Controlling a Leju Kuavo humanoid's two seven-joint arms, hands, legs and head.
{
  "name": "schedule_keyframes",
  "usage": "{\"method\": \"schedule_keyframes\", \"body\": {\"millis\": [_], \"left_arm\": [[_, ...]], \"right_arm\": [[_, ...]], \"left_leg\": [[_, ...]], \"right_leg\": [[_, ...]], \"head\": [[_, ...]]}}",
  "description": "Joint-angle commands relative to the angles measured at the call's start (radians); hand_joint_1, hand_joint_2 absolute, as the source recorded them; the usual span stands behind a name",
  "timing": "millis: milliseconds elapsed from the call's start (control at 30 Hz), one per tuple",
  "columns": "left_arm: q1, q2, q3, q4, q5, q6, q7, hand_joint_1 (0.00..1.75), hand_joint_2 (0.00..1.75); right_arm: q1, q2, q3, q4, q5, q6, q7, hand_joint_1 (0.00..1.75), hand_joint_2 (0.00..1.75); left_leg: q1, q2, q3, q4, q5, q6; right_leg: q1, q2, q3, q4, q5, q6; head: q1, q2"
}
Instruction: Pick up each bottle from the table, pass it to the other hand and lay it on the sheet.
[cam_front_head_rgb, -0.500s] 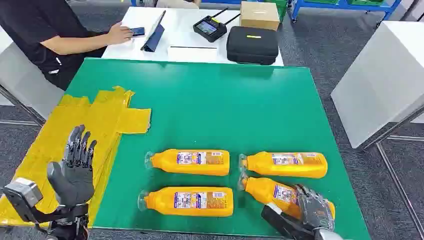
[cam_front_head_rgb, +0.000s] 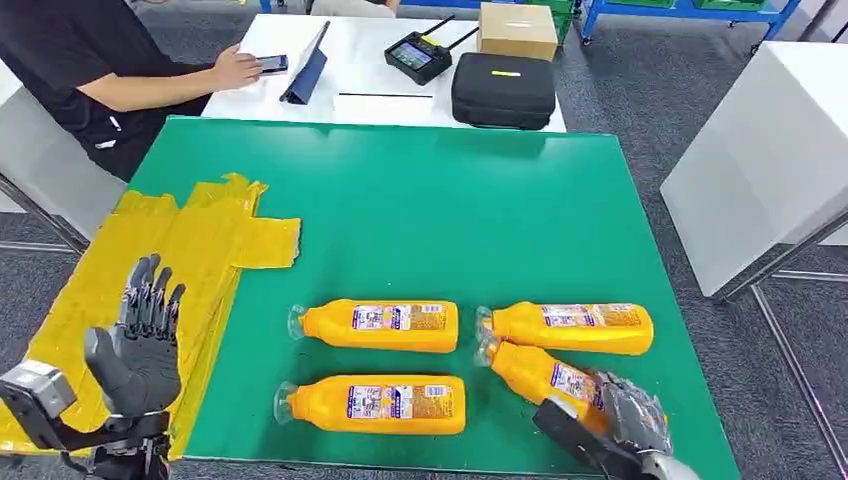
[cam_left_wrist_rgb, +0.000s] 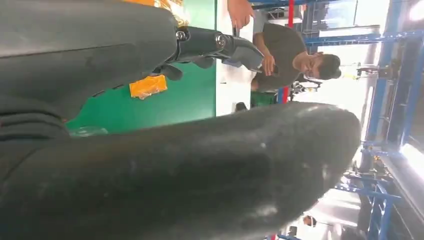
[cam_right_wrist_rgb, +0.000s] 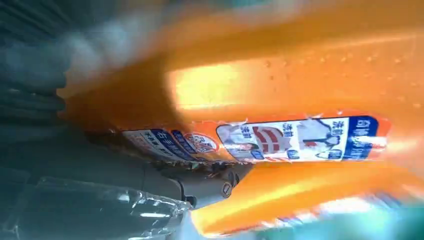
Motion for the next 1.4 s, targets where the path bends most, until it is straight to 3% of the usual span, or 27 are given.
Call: {"method": "schedule_keyframes", "body": {"millis": [33,167,233,367,533,633,767,1067,1400], "left_arm": [[0.007,-0.010,-0.004,0.070,0.092,-0.094,-0.001,0.00,1.75],[-0.006,-0.012,-0.017,0.079,0.088,-0.093,0.001,0.00,1.75],[-0.018,-0.009,-0.030,0.081,0.098,-0.102,-0.001,0.00,1.75],[-0.083,-0.001,-0.096,0.116,0.096,-0.104,-0.007,0.00,1.75],[-0.138,-0.009,-0.216,0.166,0.095,-0.112,-0.006,0.00,1.75],[-0.212,-0.053,-0.292,0.192,0.091,-0.138,0.012,0.00,1.75],[-0.329,-0.126,-0.365,0.250,0.096,-0.149,0.080,0.00,1.75],[-0.365,-0.147,-0.400,0.253,0.118,-0.145,0.113,0.00,1.75],[-0.339,-0.160,-0.340,0.204,0.108,-0.098,0.127,0.00,1.75]], "right_arm": [[0.139,0.136,-0.191,-0.437,-0.490,0.053,-0.352,1.75,1.75],[0.131,0.126,-0.193,-0.444,-0.495,0.057,-0.342,1.75,1.75],[0.116,0.129,-0.187,-0.455,-0.504,0.016,-0.421,1.75,1.75],[0.010,0.135,-0.123,-0.466,-0.516,-0.031,-0.505,1.75,1.75],[-0.240,0.168,0.072,-0.229,-0.431,-0.026,-0.442,1.75,1.75],[-0.489,0.294,0.198,0.063,-0.364,-0.053,-0.356,1.75,1.75],[-0.692,0.465,0.297,0.323,-0.294,-0.074,-0.264,1.75,1.75],[-0.754,0.526,0.334,0.375,-0.227,-0.050,-0.172,1.75,1.75],[-0.688,0.538,0.380,0.321,-0.156,-0.022,-0.153,1.75,1.75]], "left_leg": [[-0.001,-0.004,0.002,0.000,-0.002,0.000],[-0.002,-0.005,-0.003,0.000,0.001,0.002],[-0.001,-0.005,-0.002,0.000,0.001,0.003],[-0.004,-0.006,-0.005,0.000,0.002,0.003],[-0.003,0.001,-0.003,-0.002,0.004,0.003],[-0.002,0.004,0.001,-0.004,0.005,0.004],[-0.002,0.005,-0.002,-0.003,0.010,0.004],[-0.003,-0.001,-0.008,0.000,0.014,0.004],[-0.003,-0.003,-0.012,0.000,0.013,0.004]], "right_leg": [[-0.001,-0.003,0.001,0.004,-0.004,-0.008],[-0.001,-0.004,0.009,0.002,-0.002,-0.005],[0.000,-0.004,0.010,0.001,-0.002,-0.005],[-0.004,-0.005,-0.003,0.002,-0.001,-0.004],[-0.003,0.001,0.008,-0.002,0.004,-0.002],[-0.001,0.005,0.010,-0.005,0.006,-0.005],[-0.001,0.007,0.006,-0.003,0.010,-0.005],[-0.002,0.001,0.004,0.001,0.010,-0.004],[-0.002,-0.001,0.000,0.002,0.009,-0.005]], "head": [[0.000,0.000],[0.000,0.000],[0.000,0.000],[0.000,0.000],[-0.001,0.000],[0.000,0.000],[0.000,0.000],[0.000,0.000],[0.000,0.000]]}}
